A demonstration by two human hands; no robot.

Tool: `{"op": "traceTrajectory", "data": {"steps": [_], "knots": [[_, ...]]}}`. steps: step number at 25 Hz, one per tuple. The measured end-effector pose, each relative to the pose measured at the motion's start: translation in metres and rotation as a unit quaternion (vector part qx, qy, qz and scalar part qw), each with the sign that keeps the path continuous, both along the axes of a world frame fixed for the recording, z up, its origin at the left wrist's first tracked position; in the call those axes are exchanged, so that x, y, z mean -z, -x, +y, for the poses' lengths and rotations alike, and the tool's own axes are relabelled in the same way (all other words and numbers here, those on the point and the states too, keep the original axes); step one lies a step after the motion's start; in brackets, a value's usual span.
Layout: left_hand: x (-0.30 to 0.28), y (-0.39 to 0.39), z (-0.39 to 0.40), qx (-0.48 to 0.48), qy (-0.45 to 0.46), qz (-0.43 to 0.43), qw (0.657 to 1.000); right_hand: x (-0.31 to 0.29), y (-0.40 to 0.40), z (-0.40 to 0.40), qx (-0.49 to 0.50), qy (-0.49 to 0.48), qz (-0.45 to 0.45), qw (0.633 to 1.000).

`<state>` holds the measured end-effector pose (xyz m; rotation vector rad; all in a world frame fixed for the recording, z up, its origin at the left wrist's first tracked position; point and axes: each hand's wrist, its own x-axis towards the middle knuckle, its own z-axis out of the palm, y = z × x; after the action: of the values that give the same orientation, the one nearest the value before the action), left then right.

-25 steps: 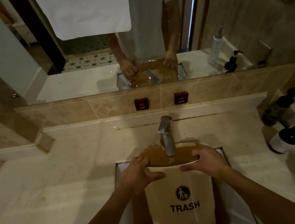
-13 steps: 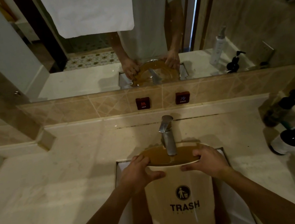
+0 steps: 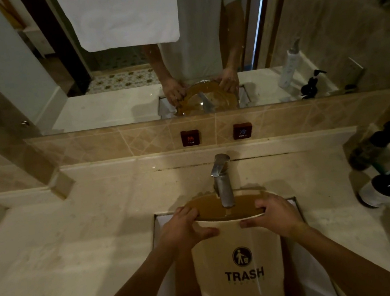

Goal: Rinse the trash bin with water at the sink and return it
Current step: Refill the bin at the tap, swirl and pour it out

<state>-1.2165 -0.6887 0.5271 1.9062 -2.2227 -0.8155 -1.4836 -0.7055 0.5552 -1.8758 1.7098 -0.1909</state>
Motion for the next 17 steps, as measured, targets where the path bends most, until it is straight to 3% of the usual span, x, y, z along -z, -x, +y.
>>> {"op": "traceTrajectory", "data": {"steps": [17], "knots": [[-0.0014, -0.0004, 0.0010, 0.001, -0.005, -0.002, 1.000, -0.0058, -0.0026, 0.0016, -0.009, 0.004, 0.022, 1.000]]}}
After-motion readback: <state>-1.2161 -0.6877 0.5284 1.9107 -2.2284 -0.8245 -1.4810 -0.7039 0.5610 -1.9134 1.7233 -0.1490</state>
